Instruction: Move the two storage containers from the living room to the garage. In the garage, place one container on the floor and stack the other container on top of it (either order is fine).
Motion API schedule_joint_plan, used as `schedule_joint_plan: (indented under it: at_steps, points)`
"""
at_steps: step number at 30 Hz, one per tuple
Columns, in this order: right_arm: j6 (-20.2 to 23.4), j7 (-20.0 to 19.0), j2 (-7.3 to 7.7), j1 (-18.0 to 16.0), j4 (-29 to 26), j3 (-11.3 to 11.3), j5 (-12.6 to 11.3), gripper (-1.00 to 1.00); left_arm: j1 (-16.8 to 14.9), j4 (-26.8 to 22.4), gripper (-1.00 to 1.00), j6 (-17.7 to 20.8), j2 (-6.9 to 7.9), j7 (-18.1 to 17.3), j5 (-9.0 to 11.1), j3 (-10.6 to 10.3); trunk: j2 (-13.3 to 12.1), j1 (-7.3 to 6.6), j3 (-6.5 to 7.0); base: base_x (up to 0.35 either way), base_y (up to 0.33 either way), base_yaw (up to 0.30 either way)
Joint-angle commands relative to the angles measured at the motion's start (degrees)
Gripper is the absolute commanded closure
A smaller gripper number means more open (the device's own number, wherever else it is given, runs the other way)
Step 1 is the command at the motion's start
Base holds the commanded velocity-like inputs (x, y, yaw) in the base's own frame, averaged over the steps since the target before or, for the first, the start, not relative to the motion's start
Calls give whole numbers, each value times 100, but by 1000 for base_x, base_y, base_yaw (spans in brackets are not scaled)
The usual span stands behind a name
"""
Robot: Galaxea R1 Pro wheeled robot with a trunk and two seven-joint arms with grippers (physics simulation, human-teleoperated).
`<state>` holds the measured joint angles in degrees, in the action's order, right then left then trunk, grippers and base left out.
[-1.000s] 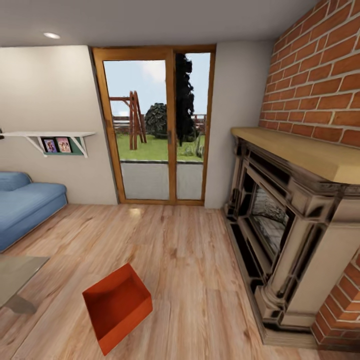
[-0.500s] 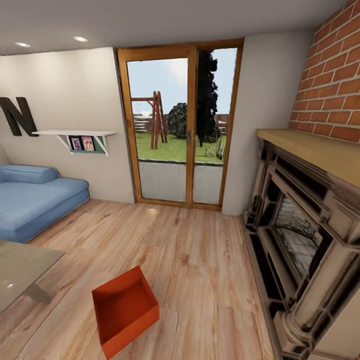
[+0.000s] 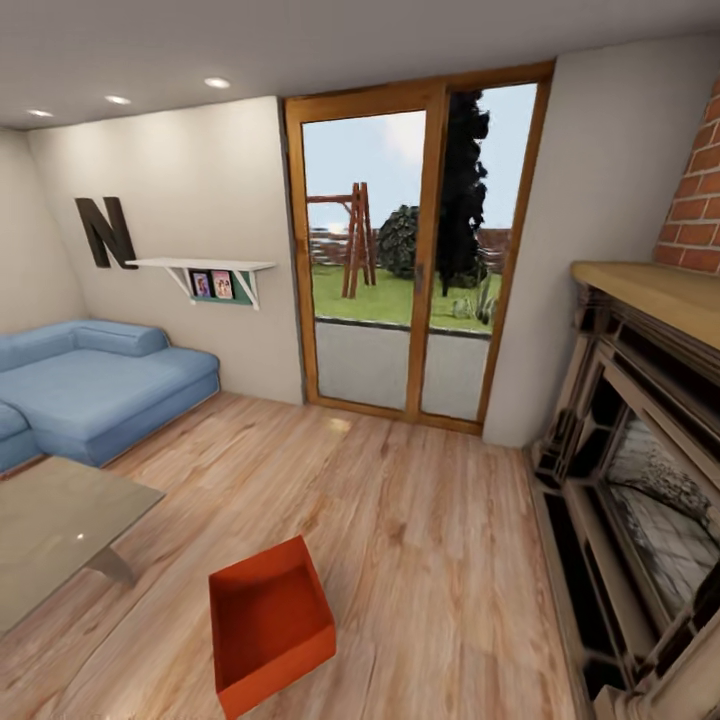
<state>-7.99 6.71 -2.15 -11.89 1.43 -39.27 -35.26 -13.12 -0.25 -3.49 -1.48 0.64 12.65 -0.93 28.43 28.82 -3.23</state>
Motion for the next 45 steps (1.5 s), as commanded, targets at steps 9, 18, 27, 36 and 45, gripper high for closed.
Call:
schedule_joint_plan:
  at_steps: [9,18,27,36,45]
  points:
    - [-27,6,-5,-6,15,-45,-42,-100,-7,8,-100,-20,-2,7,35,-12,10,4,-11,25,-4,274]
    - [-27,6,-5,-6,15,-45,-42,-100,-7,8,-100,-20,-2,7,35,-12,10,4,-11,1,0,274]
    - [-27,6,-5,-6,15,-45,-35,-100,-7,8,-100,-20,24,7,35,-12,10,4,-11,205,0,274]
    - [-27,6,-5,-6,15,-45,-34,-100,-7,8,-100,-20,25,7,35,-12,10,4,-11,265,0,274]
    - [-27,6,-5,-6,15,-45,-34,-100,-7,8,-100,-20,25,7,35,-12,10,4,-11,217,0,274]
